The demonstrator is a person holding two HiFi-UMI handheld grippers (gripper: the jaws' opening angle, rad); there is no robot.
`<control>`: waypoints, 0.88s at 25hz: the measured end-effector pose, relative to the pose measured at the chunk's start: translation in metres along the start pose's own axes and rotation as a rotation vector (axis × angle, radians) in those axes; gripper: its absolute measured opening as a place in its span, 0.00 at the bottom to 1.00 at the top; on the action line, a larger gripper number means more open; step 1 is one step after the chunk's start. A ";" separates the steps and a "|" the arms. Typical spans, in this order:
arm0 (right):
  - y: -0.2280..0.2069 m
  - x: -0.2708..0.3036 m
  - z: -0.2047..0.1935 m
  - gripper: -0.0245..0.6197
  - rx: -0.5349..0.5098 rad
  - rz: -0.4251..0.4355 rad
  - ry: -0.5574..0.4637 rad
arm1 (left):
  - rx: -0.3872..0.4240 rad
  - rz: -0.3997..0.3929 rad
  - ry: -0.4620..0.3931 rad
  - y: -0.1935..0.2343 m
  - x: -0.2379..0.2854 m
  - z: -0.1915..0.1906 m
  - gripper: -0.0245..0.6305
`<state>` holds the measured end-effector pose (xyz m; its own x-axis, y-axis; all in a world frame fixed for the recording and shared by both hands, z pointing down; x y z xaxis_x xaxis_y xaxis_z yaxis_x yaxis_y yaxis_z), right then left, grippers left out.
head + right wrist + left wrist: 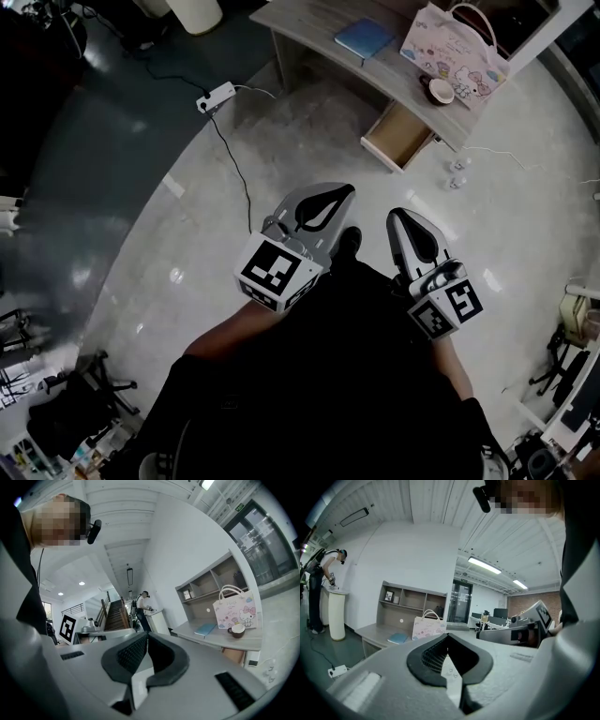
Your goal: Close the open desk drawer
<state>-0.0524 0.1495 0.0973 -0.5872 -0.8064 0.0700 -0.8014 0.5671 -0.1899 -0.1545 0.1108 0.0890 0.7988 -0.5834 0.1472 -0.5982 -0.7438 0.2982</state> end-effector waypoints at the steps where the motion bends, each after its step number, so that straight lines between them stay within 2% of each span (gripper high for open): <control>1: -0.007 0.005 0.001 0.06 0.005 0.002 -0.006 | 0.007 0.004 0.005 0.005 0.008 0.001 0.05; 6: -0.059 0.028 0.012 0.06 0.004 -0.001 -0.028 | 0.021 0.017 0.020 0.028 0.062 0.010 0.05; 13: -0.136 0.042 0.008 0.06 0.023 -0.027 -0.027 | 0.044 -0.038 0.055 0.035 0.154 0.010 0.05; 17: -0.157 0.036 -0.010 0.06 0.061 -0.024 0.005 | 0.053 -0.041 0.069 0.034 0.185 0.002 0.05; 22: -0.175 0.043 -0.026 0.06 0.124 -0.017 0.011 | 0.054 -0.052 0.126 0.050 0.214 -0.018 0.05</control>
<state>0.0598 0.0204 0.1593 -0.5752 -0.8136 0.0848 -0.7916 0.5276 -0.3082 -0.0130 -0.0455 0.1523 0.8286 -0.5004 0.2509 -0.5555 -0.7905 0.2580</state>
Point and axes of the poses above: the fingertips, and each gripper's own axes: x forward along the fingers, y to its left, z out of its top, the point moved 3 cm from there along -x, backward along the fingers, and after that the axes turned 10 degrees about -x, right-handed, at the moved point
